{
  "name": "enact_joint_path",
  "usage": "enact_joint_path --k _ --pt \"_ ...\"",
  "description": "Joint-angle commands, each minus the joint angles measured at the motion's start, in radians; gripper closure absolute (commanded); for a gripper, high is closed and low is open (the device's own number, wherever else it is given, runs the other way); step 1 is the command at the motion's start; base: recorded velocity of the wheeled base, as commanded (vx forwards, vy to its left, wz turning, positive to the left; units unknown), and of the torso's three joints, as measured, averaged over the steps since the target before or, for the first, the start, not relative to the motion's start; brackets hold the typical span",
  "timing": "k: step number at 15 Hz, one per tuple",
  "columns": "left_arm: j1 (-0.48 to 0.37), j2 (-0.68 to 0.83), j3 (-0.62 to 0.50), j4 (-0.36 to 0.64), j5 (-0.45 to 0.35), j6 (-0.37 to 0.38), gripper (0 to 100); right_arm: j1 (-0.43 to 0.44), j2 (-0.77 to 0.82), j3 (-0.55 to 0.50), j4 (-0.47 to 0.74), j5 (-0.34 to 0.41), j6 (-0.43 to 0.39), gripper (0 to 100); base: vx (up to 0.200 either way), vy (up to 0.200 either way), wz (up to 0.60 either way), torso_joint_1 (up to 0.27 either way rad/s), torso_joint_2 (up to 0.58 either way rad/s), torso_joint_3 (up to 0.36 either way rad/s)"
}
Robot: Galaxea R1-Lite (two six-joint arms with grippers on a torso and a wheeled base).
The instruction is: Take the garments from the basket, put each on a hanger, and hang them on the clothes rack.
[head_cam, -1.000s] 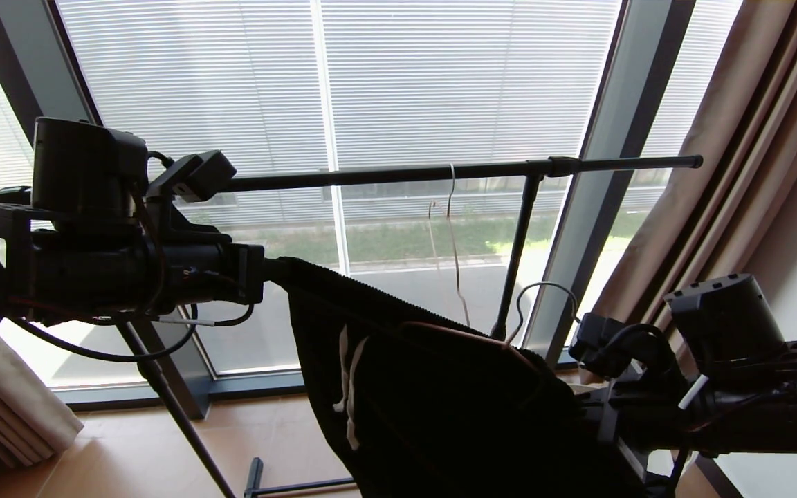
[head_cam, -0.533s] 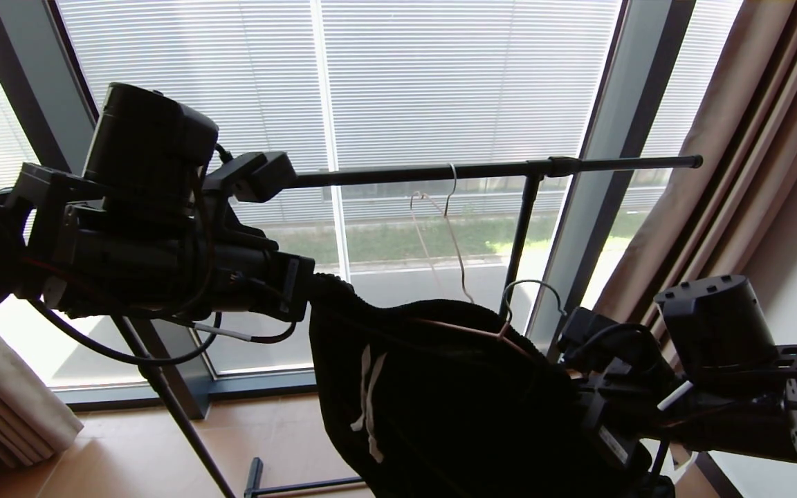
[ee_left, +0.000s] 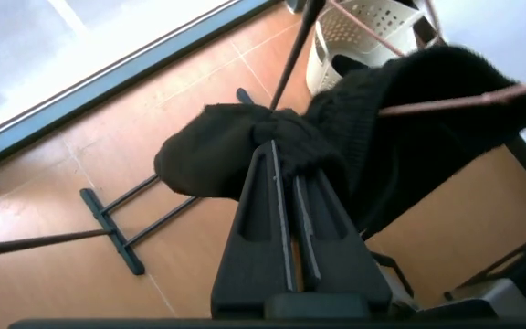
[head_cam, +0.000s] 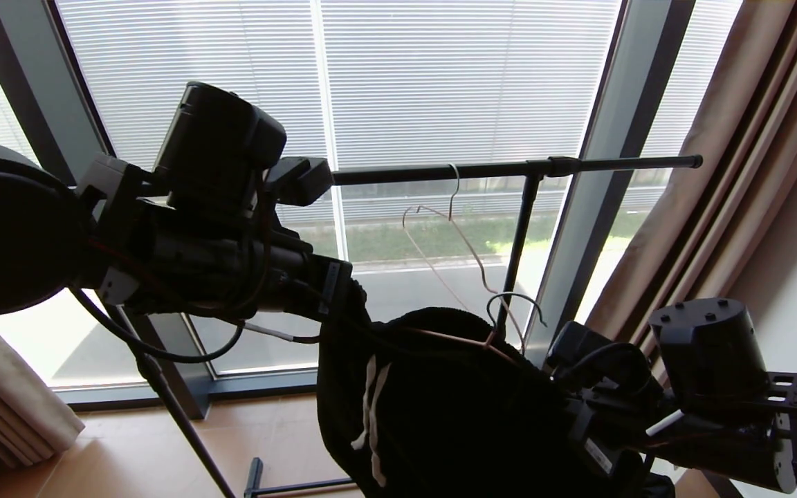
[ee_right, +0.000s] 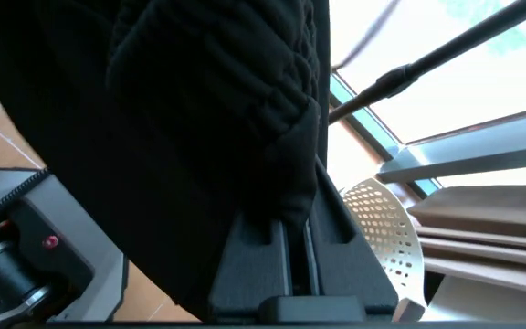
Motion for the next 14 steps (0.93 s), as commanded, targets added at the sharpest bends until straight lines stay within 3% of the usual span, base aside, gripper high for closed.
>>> enact_joint_path --k 1,3,7,8,10,14 --pt "0.032 0.044 -0.052 0.016 0.008 -0.017 100 0.013 -0.009 0.020 -0.009 0.002 -0.004 100 0.000 0.000 0.00 0.000 0.00 0.000" --pt "0.047 0.105 -0.164 0.105 0.052 -0.087 100 0.017 -0.023 0.057 -0.075 0.010 -0.055 100 0.000 0.000 0.00 0.000 0.00 0.000" --pt "0.033 0.162 -0.305 0.188 0.070 -0.129 100 0.057 -0.028 0.084 -0.115 0.010 -0.060 100 0.000 0.000 0.00 0.000 0.00 0.000" --pt "0.012 0.189 -0.376 0.263 0.083 -0.158 100 0.072 -0.040 0.086 -0.120 0.051 -0.060 100 0.000 0.000 0.00 0.000 0.00 0.000" --pt "-0.033 0.191 -0.388 0.289 0.121 -0.167 100 0.074 -0.040 0.084 -0.152 0.068 -0.057 100 0.000 0.000 0.00 0.000 0.00 0.000" --pt "-0.125 0.162 -0.385 0.292 0.123 -0.166 100 0.082 -0.012 0.083 -0.189 0.063 -0.052 100 0.000 0.000 0.00 0.000 0.00 0.000"
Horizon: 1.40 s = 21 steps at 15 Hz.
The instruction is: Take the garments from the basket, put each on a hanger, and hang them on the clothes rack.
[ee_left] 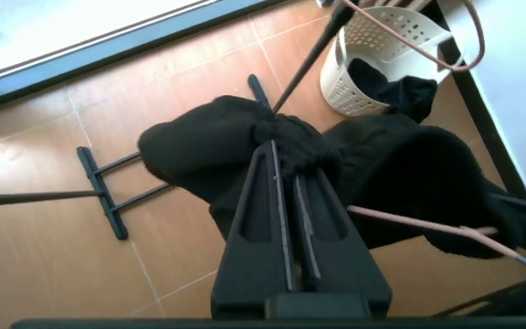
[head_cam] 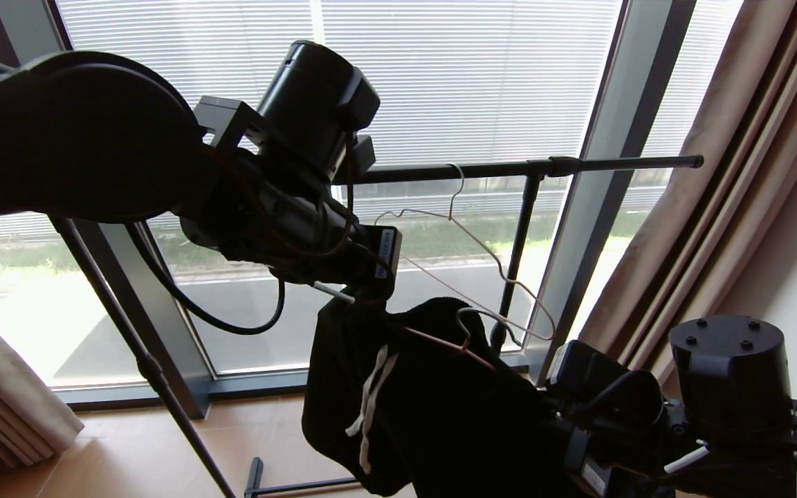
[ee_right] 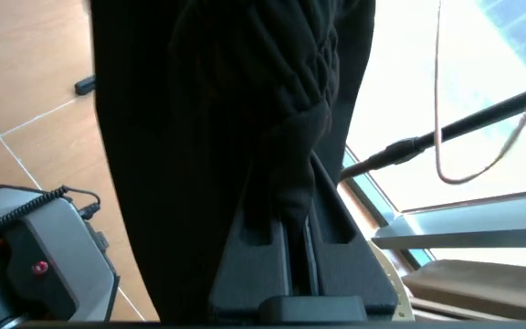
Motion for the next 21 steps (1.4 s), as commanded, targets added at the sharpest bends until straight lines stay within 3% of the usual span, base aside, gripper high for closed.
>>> enact_joint_path --k 1,7,12,14,18,21 --pt "-0.035 -0.021 0.001 0.003 0.001 0.004 100 0.004 0.019 -0.003 -0.002 -0.001 0.001 100 0.000 0.000 0.00 0.000 0.00 0.000" --pt "-0.034 -0.030 0.018 0.014 0.024 -0.031 100 0.002 0.057 -0.003 -0.004 -0.006 0.001 100 0.000 0.000 0.00 0.000 0.00 0.000" --pt "-0.040 -0.036 0.055 0.012 0.034 -0.029 100 0.009 0.097 -0.007 -0.149 -0.004 0.122 100 0.000 0.000 0.00 0.000 0.00 0.000" --pt "-0.034 -0.031 0.046 0.011 0.077 -0.036 100 0.024 0.099 -0.009 -0.168 -0.004 0.125 100 0.000 0.000 0.00 0.000 0.00 0.000" --pt "-0.037 -0.024 0.053 0.012 0.083 -0.055 100 0.044 0.094 -0.017 -0.172 -0.004 0.177 100 0.000 0.000 0.00 0.000 0.00 0.000" --pt "-0.057 -0.036 0.079 0.012 0.080 -0.040 100 0.044 0.120 -0.015 -0.266 -0.004 0.209 100 0.000 0.000 0.00 0.000 0.00 0.000"
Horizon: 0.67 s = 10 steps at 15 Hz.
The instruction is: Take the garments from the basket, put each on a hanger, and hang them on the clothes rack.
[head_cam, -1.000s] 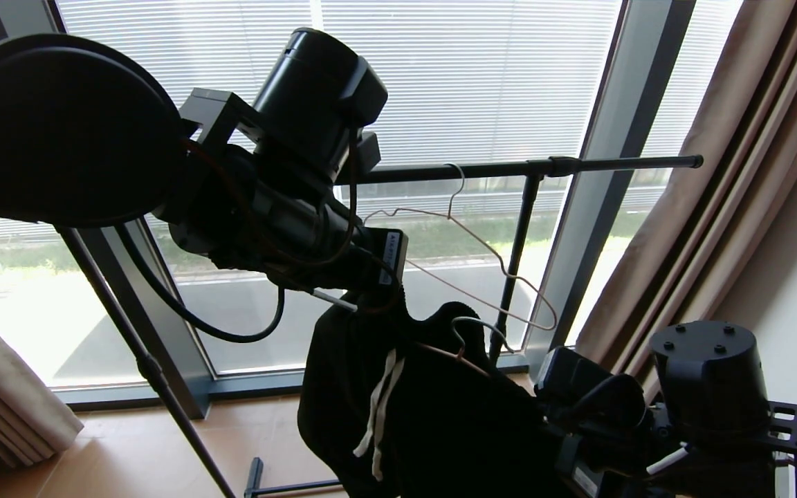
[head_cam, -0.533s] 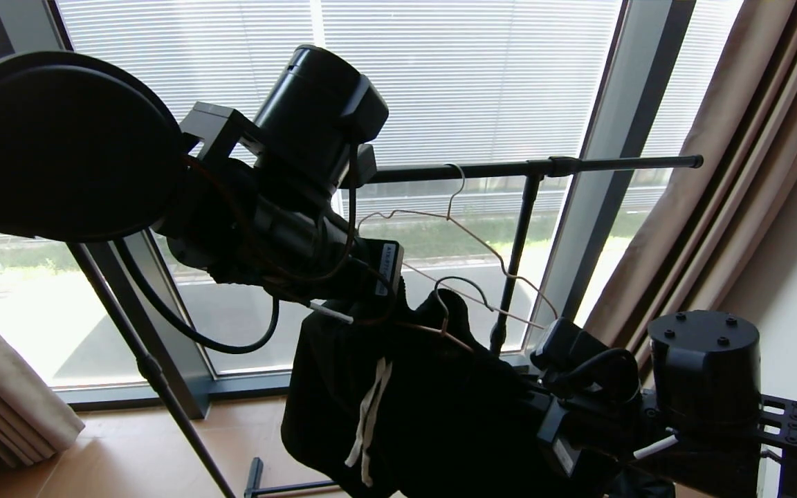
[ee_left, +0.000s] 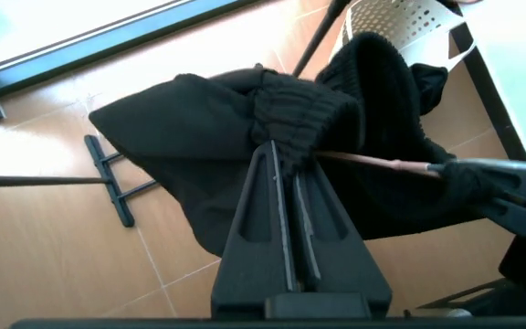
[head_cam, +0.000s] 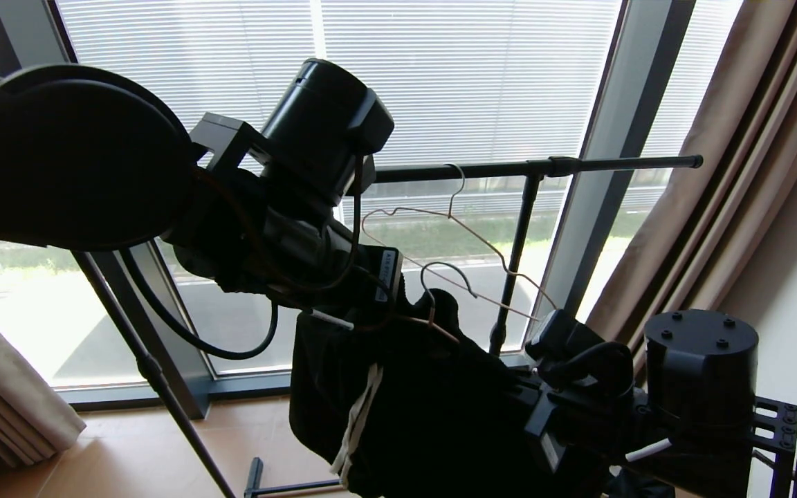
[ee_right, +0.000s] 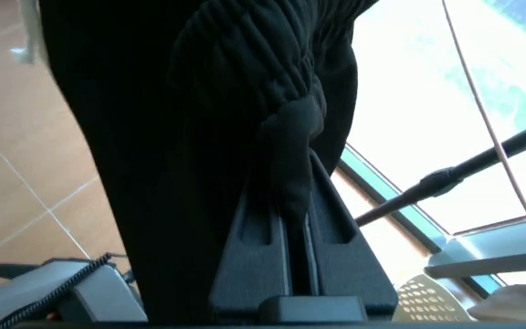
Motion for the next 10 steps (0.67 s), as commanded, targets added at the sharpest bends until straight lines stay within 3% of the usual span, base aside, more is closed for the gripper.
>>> enact_joint_path --k 1,6,10 --pt "-0.007 -0.014 0.019 -0.002 -0.001 0.004 100 -0.002 0.021 0.004 -0.036 0.000 0.008 100 0.000 0.000 0.00 0.000 0.00 0.000" --pt "0.002 -0.083 0.121 -0.029 -0.001 0.030 100 -0.048 0.032 -0.011 -0.065 0.011 0.068 100 0.000 0.000 0.00 0.000 0.00 0.000" --pt "0.005 -0.109 0.261 -0.163 -0.010 0.102 100 -0.059 0.086 -0.003 -0.231 0.046 0.171 100 0.000 0.000 0.00 0.000 0.00 0.000"
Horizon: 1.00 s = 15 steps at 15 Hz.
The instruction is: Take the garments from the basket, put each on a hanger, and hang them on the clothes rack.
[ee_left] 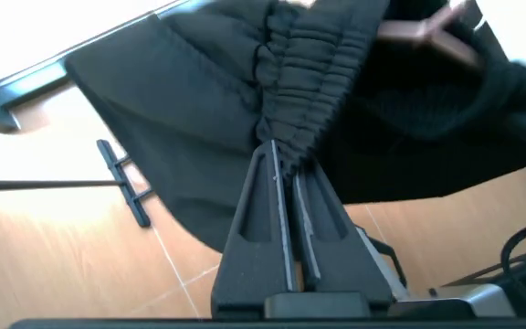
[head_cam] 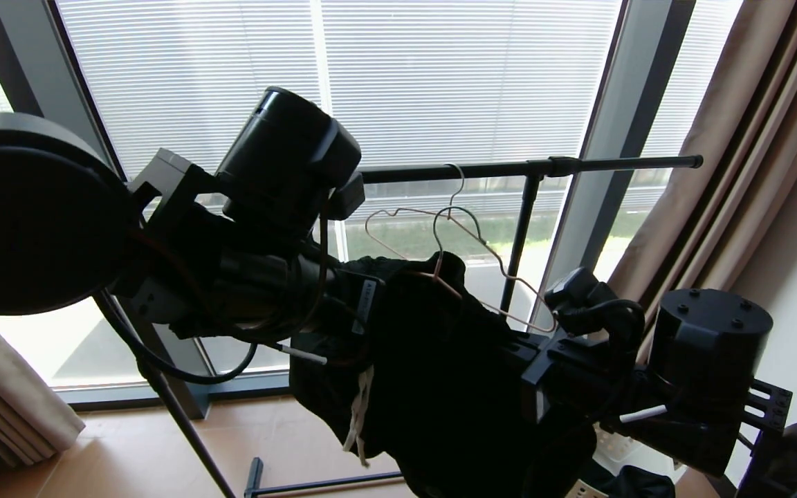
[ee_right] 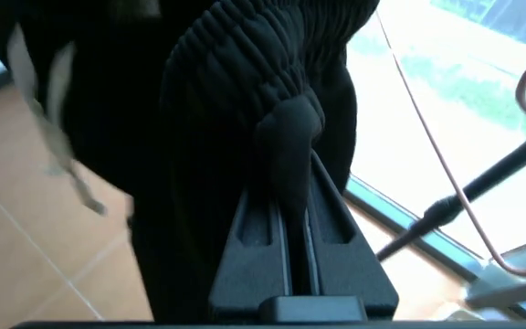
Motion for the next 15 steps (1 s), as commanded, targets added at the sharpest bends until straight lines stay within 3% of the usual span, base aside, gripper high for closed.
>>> enact_joint_path --k 1,3,7,10,13,15 --pt "0.001 -0.011 0.069 -0.052 0.000 0.019 100 -0.001 0.028 0.014 -0.038 0.015 0.013 100 0.000 0.000 0.00 0.000 0.00 0.000" --pt "-0.001 -0.011 0.117 -0.123 0.000 0.035 100 -0.001 0.025 0.038 -0.090 0.078 0.022 100 0.000 0.000 0.00 0.000 0.00 0.000" --pt "-0.002 -0.008 0.124 -0.132 -0.017 0.038 100 -0.002 0.014 0.051 -0.098 0.135 0.058 100 0.000 0.000 0.00 0.000 0.00 0.000" --pt "-0.008 -0.007 0.129 -0.132 -0.039 0.044 100 -0.002 0.029 0.061 -0.163 0.146 0.067 100 0.000 0.000 0.00 0.000 0.00 0.000" --pt "-0.025 -0.010 0.141 -0.133 -0.063 0.056 100 -0.002 0.039 0.063 -0.235 0.153 0.143 100 0.000 0.000 0.00 0.000 0.00 0.000" --pt "-0.025 -0.008 0.141 -0.150 -0.079 0.055 100 -0.002 0.036 0.080 -0.271 0.181 0.151 100 0.000 0.000 0.00 0.000 0.00 0.000"
